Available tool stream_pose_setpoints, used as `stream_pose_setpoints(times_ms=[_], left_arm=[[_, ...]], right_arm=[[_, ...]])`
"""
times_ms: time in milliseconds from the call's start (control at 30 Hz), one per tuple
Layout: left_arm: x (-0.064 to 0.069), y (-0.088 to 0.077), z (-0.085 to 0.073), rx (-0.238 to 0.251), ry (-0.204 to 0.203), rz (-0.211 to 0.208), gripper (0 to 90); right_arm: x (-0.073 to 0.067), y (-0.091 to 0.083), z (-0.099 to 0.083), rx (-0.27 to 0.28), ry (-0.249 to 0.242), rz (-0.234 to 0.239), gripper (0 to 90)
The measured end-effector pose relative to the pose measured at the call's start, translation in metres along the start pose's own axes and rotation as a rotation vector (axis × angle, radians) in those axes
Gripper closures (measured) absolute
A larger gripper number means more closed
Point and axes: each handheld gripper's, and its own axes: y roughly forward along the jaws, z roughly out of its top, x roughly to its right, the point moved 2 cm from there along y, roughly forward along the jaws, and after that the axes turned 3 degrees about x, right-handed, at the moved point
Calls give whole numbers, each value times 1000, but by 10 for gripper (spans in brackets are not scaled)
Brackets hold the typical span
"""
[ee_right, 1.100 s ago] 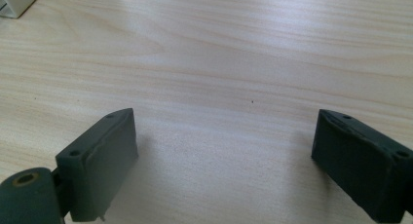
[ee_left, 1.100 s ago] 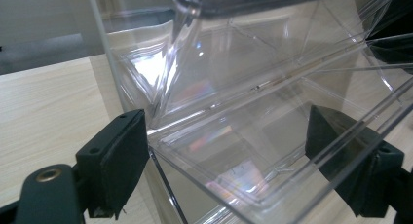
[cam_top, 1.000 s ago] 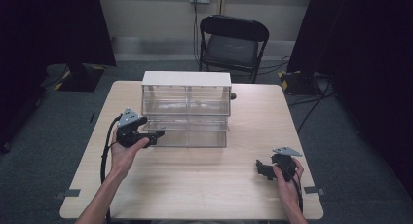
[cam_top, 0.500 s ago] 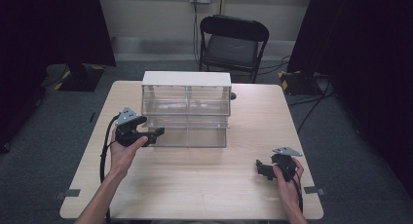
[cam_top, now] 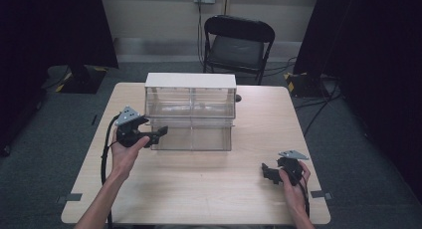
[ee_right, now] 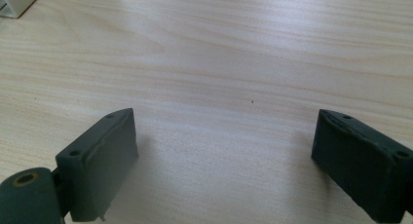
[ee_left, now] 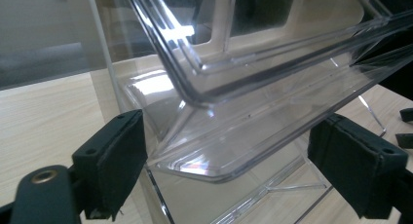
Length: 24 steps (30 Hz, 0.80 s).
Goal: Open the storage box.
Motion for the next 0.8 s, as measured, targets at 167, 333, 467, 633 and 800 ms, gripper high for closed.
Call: stream_pose_setpoints(times_ms=[167,333,467,633,800], left_arm=[[0,0,2,10,-9,5,120],[0,2,4,11,-14,-1,108],[-1,3,3,15,-16,-2,98],[-1,5,0,18,-25,13,115],[-1,5,0,21,-36,9,125]], right_arm=[[0,0,0,0,0,0,87],[0,0,0,0,0,0,87],[0,0,0,0,0,0,87],[0,0,0,0,0,0,87],[0,0,0,0,0,0,87]])
